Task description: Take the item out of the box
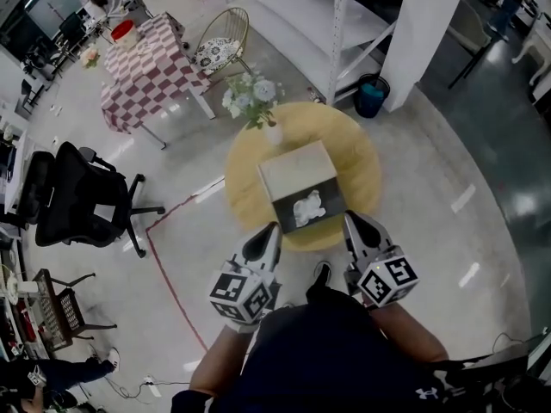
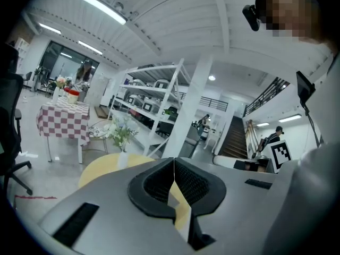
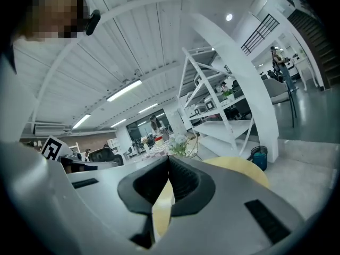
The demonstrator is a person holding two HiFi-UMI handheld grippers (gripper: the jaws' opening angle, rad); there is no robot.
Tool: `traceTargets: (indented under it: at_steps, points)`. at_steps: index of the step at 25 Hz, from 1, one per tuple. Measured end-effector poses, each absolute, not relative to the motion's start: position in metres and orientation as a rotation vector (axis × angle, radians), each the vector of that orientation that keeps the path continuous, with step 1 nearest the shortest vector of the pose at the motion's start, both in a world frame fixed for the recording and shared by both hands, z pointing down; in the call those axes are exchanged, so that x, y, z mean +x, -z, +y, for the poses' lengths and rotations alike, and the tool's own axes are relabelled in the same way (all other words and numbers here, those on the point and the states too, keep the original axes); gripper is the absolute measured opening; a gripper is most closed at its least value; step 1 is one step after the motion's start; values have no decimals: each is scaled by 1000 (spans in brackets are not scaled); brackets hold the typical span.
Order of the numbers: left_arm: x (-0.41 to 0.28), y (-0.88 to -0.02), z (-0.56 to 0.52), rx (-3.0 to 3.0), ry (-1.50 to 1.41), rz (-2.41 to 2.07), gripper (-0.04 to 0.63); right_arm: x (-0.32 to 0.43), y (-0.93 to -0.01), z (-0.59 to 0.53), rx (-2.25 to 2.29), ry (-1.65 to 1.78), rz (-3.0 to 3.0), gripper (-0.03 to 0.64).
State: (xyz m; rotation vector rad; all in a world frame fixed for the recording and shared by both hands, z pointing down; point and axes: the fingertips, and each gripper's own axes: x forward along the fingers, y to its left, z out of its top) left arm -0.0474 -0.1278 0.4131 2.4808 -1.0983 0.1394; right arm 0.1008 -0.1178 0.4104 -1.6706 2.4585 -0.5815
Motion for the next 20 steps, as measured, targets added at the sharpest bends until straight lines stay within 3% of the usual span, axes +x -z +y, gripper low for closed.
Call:
traceTargets:
  at_steps: [20]
  points:
    - [-34, -453, -178, 2472, -289, -1112, 18, 118, -442, -162, -1701, 647, 2498, 12]
